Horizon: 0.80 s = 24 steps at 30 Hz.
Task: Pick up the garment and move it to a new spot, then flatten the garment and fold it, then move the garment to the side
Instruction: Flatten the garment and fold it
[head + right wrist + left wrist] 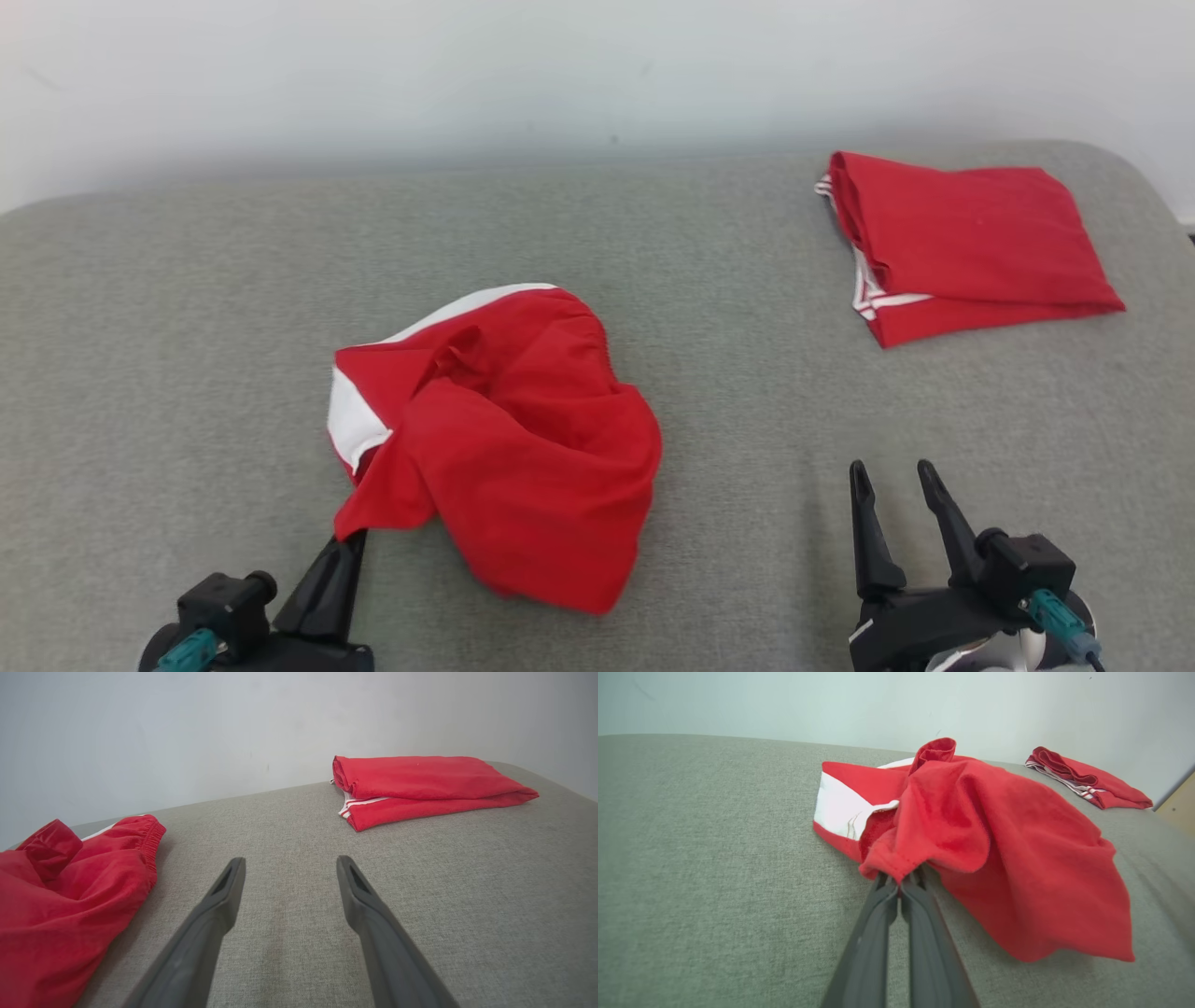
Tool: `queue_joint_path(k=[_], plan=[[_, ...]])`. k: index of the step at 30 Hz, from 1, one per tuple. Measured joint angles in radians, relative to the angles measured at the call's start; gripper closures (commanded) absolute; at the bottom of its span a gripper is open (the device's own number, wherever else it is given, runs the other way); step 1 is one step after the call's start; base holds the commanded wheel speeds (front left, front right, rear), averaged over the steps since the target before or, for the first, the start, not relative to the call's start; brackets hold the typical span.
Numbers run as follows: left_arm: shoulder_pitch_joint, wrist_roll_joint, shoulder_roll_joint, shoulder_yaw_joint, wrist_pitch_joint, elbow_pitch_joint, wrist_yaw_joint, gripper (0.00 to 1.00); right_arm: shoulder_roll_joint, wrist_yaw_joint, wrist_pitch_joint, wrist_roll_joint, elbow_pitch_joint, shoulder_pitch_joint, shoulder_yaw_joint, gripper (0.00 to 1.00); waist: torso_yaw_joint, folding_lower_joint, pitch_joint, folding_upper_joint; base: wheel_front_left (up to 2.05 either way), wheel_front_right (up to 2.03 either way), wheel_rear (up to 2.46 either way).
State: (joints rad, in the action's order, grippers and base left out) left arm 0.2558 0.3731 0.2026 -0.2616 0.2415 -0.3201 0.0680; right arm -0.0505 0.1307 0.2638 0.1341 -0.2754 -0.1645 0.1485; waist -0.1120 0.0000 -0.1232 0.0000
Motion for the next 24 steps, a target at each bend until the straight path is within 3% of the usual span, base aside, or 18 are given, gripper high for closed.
queue_joint_path(k=[3,13,21,22,23,24], plan=[[-0.041,-0.003,0.039,0.004,-0.053,0.101,-0.011,1.0,0.0,0.0,0.0,0.011,-0.002,0.015,0.0,0.0,0.028,-0.0002,0.012,0.0,0.0,0.0,0.0],[-0.184,-0.05,0.141,0.019,-0.253,0.462,-0.107,1.0,0.0,0.0,0.0,0.021,0.003,0.017,-0.006,0.0,0.096,0.0,0.023,0.0,0.0,0.0,0.0],[-0.228,-0.028,0.15,0.043,-0.27,0.455,-0.126,1.0,0.0,0.0,0.0,0.018,-0.002,0.015,-0.014,0.0,0.086,0.0,0.019,0.0,0.0,0.0,0.0],[-0.232,-0.015,0.14,0.045,-0.263,0.443,-0.127,0.91,0.0,0.0,0.0,0.016,-0.002,0.015,-0.017,0.0,0.085,0.0,0.017,-0.0001,0.0,0.0,0.0],[-0.232,-0.01,0.135,0.042,-0.257,0.424,-0.127,0.35,0.0,0.0,0.0,0.015,-0.002,0.015,-0.019,0.0,0.085,0.0,0.016,0.0,0.0,0.0,0.0],[-0.233,-0.013,0.136,0.038,-0.25,0.409,-0.127,0.0,0.0,0.0,0.0,0.015,-0.002,0.015,-0.02,0.0,0.084,0.0,0.014,0.0,0.0,0.0,0.0]])
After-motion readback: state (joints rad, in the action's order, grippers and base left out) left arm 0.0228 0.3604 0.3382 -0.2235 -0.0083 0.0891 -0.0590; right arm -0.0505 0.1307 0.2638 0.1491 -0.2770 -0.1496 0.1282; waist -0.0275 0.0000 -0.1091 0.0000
